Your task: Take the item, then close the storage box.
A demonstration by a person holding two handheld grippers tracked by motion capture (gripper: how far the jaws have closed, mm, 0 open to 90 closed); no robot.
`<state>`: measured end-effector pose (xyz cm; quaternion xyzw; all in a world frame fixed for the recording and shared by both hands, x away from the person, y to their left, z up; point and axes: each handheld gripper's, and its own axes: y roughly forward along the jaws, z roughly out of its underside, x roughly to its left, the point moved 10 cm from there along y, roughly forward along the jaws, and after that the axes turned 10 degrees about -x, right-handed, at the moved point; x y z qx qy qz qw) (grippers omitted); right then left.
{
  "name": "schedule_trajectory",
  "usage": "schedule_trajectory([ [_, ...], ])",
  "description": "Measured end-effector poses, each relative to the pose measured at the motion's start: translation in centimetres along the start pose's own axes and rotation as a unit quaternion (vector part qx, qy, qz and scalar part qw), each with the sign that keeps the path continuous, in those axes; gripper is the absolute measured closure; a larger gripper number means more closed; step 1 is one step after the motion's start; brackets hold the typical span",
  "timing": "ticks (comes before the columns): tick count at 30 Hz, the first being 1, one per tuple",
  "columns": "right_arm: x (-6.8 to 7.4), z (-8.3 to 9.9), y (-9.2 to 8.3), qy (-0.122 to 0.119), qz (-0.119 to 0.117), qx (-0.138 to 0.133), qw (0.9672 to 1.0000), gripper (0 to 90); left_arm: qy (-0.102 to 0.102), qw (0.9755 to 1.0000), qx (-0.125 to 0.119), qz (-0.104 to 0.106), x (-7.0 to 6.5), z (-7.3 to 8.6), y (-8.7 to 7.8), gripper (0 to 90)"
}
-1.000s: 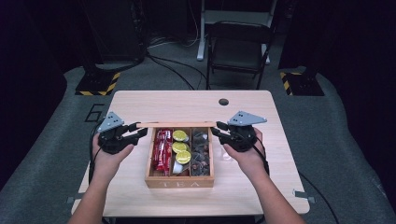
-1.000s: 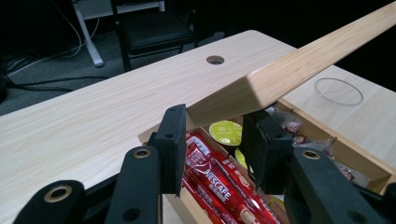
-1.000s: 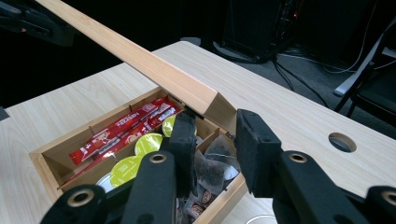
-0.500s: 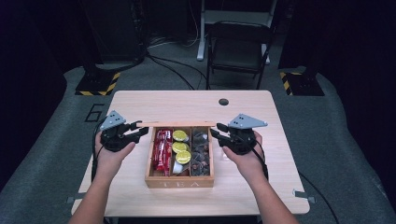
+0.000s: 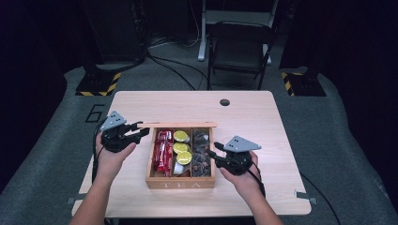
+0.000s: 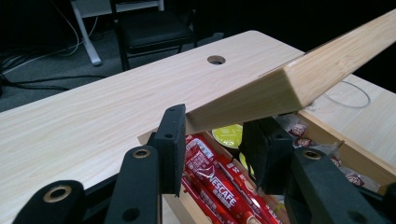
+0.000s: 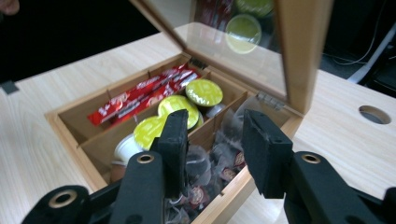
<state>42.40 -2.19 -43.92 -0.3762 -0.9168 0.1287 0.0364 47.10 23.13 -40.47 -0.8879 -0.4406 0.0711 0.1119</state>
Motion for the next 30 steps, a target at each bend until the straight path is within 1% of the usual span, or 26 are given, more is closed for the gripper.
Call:
schedule_trajectory([
  [2, 0.3, 0.7, 0.4, 0.004, -0.004, 0.003, 1.0000, 59.8, 0.000, 1.0000, 0.003, 0.002, 0.0, 0.1, 0.0, 59.8],
  [4, 0.6, 1.5, 0.8, 0.014, -0.011, 0.007, 0.9998, 58.6, 0.001, 1.0000, 0.001, 0.001, 0.0, 0.1, 0.0, 59.7],
  [6, 0.9, 2.5, 1.4, 0.018, -0.020, 0.018, 0.9995, 58.3, 0.001, 1.0000, 0.003, 0.004, -0.1, 0.2, -0.1, 59.6],
  [8, 1.3, 3.1, 1.8, 0.022, -0.024, 0.025, 0.9992, 57.9, -0.001, 1.0000, 0.003, 0.004, -0.1, 0.3, -0.1, 59.4],
  [9, 1.5, 3.4, 2.1, 0.022, -0.031, 0.026, 0.9989, 57.5, 0.000, 1.0000, 0.003, 0.005, -0.1, 0.3, -0.1, 59.4],
  [10, 1.7, 3.7, 2.3, 0.022, -0.033, 0.031, 0.9987, 56.9, 0.001, 1.0000, 0.003, 0.005, -0.1, 0.3, -0.1, 59.5],
  [11, 1.9, 4.0, 2.6, 0.017, -0.035, 0.036, 0.9986, 56.4, 0.001, 1.0000, 0.002, 0.005, -0.1, 0.3, -0.1, 59.4],
  [13, 2.2, 4.5, 3.0, 0.016, -0.039, 0.043, 0.9982, 56.2, -0.003, 1.0000, 0.001, 0.007, -0.1, 0.4, -0.1, 59.2],
  [16, 2.7, 5.1, 3.2, 0.016, -0.045, 0.049, 0.9977, 55.9, -0.002, 1.0000, 0.002, 0.007, -0.1, 0.4, -0.1, 59.1],
  [17, 2.9, 5.2, 3.3, 0.021, -0.047, 0.051, 0.9974, 55.7, -0.002, 1.0000, 0.002, 0.007, -0.1, 0.4, -0.1, 59.1],
  [20, 3.2, 5.6, 3.6, 0.018, -0.051, 0.056, 0.9970, 54.3, 0.000, 1.0000, 0.005, 0.007, -0.1, 0.5, -0.1, 59.1],
  [24, 3.5, 6.0, 3.8, 0.020, -0.060, 0.063, 0.9960, 53.5, 0.000, 1.0000, 0.004, 0.006, -0.1, 0.4, -0.1, 59.0],
  [25, 3.5, 6.1, 3.8, 0.019, -0.056, 0.067, 0.9960, 53.5, -0.001, 1.0000, 0.004, 0.006, -0.1, 0.4, 0.0, 58.9],
  [26, 3.4, 6.1, 3.9, 0.017, -0.059, 0.066, 0.9960, 53.5, 0.000, 1.0000, 0.003, 0.005, -0.1, 0.4, 0.0, 58.9],
  [27, 3.4, 6.2, 4.0, 0.019, -0.058, 0.067, 0.9959, 53.5, 0.002, 1.0000, 0.004, 0.006, -0.1, 0.5, -0.1, 58.9],
  [30, 3.4, 6.4, 4.3, 0.027, -0.059, 0.071, 0.9954, 53.5, -0.003, 1.0000, 0.003, 0.005, -0.2, 0.6, -0.1, 58.7],
])
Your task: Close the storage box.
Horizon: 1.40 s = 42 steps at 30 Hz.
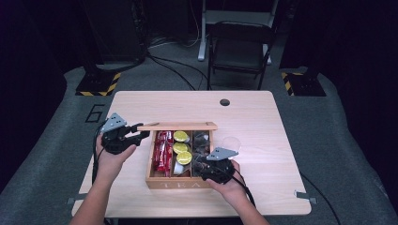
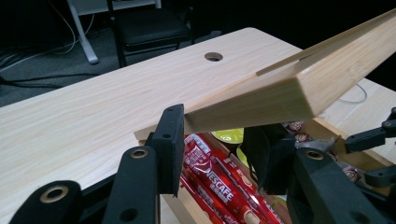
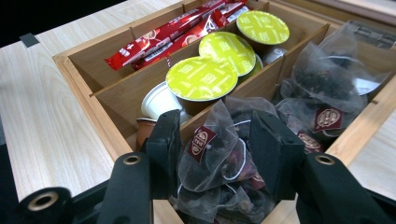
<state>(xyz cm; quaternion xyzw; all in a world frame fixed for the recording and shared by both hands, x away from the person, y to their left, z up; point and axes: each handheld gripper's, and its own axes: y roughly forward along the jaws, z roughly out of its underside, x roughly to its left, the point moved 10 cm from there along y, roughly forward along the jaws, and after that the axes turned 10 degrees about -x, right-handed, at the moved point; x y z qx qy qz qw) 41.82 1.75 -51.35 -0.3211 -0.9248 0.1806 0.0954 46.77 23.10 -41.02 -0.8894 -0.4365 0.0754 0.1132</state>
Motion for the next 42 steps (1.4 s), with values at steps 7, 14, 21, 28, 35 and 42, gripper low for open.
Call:
schedule_trajectory([
  [7, 0.0, 0.9, 1.0, -0.008, 0.002, 0.027, 0.9996, 54.5, 0.001, 1.0000, 0.002, 0.002, -0.1, 0.2, -0.1, 58.4],
  [14, 0.3, 1.6, 1.4, -0.011, -0.009, 0.045, 0.9989, 64.0, 0.002, 1.0000, 0.005, 0.001, -0.1, 0.2, -0.1, 58.4],
  [21, 0.4, 1.6, 1.2, -0.023, -0.020, 0.043, 0.9986, 75.8, 0.002, 1.0000, 0.004, -0.005, -0.2, 0.3, -0.1, 58.4],
  [28, 0.5, 1.2, 1.0, -0.009, -0.029, 0.038, 0.9988, 85.1, 0.001, 1.0000, 0.003, 0.000, -0.3, 0.5, -0.2, 58.1],
  [35, 0.8, 0.6, 1.1, 0.000, -0.040, 0.031, 0.9987, 89.7, 0.001, 1.0000, 0.006, 0.006, -0.3, 0.7, -0.2, 57.8],
  [42, 1.0, -0.5, 0.6, -0.013, -0.045, 0.010, 0.9988, 90.0, -0.002, 1.0000, 0.006, 0.003, -0.3, 0.6, -0.2, 57.8],
])
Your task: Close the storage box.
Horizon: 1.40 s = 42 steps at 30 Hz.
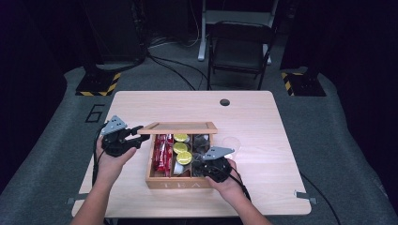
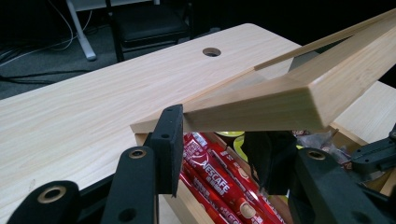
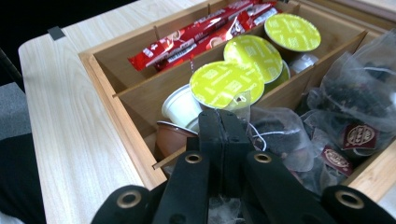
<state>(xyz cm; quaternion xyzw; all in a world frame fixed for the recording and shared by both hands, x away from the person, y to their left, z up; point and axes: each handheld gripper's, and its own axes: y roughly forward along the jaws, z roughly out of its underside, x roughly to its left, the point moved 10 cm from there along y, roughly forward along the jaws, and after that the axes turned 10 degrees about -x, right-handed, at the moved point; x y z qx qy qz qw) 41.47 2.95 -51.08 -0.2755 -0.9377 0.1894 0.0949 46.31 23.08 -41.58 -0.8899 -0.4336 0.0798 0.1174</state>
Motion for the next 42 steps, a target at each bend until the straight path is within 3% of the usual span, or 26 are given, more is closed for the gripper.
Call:
schedule_trajectory([
  [9, 0.0, -1.2, -1.6, 0.001, 0.005, -0.025, 0.9997, 90.0, 0.002, 1.0000, 0.003, -0.006, -0.1, 0.1, 0.0, 57.9],
  [17, -1.0, -2.5, -3.2, 0.013, 0.017, -0.048, 0.9986, 90.0, 0.002, 1.0000, 0.003, -0.003, -0.1, 0.1, 0.0, 57.8],
  [32, -2.4, -3.5, -4.7, 0.019, 0.034, -0.062, 0.9973, 90.0, 0.003, 1.0000, 0.006, -0.002, -0.1, 0.2, -0.1, 57.8],
  [42, -4.6, -4.2, -6.4, 0.021, 0.064, -0.077, 0.9948, 90.0, 0.005, 0.9999, 0.009, -0.002, -0.2, 0.4, -0.2, 57.8],
])
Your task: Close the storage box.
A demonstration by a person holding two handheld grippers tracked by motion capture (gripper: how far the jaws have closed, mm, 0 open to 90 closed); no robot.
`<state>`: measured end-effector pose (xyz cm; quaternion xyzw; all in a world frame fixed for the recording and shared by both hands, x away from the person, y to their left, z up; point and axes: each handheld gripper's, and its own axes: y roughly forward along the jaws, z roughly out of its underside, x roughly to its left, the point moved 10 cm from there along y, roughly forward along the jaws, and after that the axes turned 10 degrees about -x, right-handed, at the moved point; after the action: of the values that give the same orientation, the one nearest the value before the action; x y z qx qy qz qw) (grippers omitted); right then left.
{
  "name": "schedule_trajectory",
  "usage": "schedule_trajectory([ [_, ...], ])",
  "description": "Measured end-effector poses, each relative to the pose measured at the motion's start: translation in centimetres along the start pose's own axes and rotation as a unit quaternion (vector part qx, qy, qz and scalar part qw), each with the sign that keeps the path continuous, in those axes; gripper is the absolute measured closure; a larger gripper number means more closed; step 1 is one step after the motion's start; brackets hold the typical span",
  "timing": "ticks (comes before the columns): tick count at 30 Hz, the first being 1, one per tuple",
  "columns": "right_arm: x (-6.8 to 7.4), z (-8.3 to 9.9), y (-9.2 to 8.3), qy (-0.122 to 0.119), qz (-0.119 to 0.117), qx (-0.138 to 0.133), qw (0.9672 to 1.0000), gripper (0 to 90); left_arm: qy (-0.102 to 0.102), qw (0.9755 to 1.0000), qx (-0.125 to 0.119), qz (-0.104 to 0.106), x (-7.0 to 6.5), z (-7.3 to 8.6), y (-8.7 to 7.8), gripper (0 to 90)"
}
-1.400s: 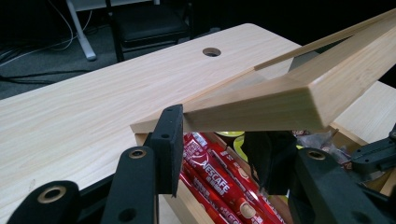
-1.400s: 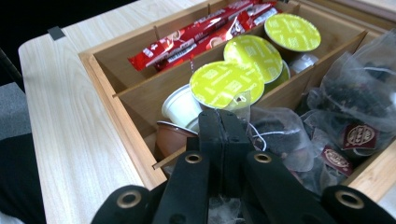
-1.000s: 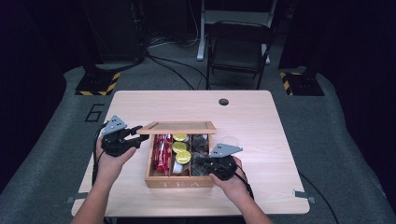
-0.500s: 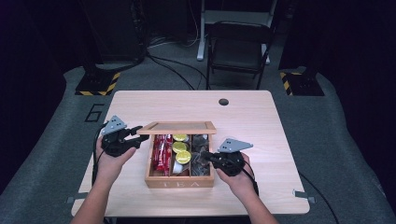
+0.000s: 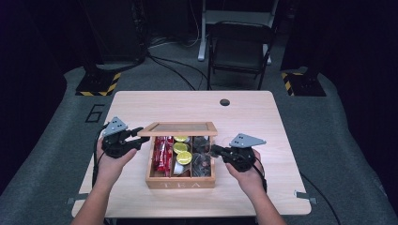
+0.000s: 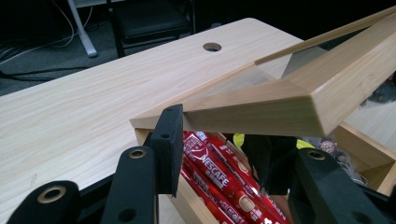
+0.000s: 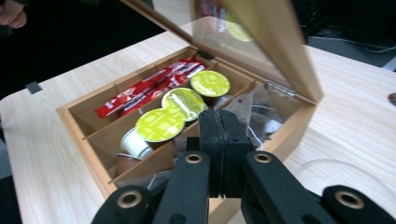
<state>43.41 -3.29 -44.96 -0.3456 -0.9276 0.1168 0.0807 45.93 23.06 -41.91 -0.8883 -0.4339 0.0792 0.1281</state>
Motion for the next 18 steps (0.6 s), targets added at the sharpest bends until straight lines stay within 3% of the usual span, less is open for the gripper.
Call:
schedule_trajectory([
  [18, -2.9, -0.5, -1.2, 0.009, 0.041, -0.011, 0.9991, 90.0, 0.000, 1.0000, 0.000, -0.006, -0.1, 0.2, -0.1, 57.9],
])
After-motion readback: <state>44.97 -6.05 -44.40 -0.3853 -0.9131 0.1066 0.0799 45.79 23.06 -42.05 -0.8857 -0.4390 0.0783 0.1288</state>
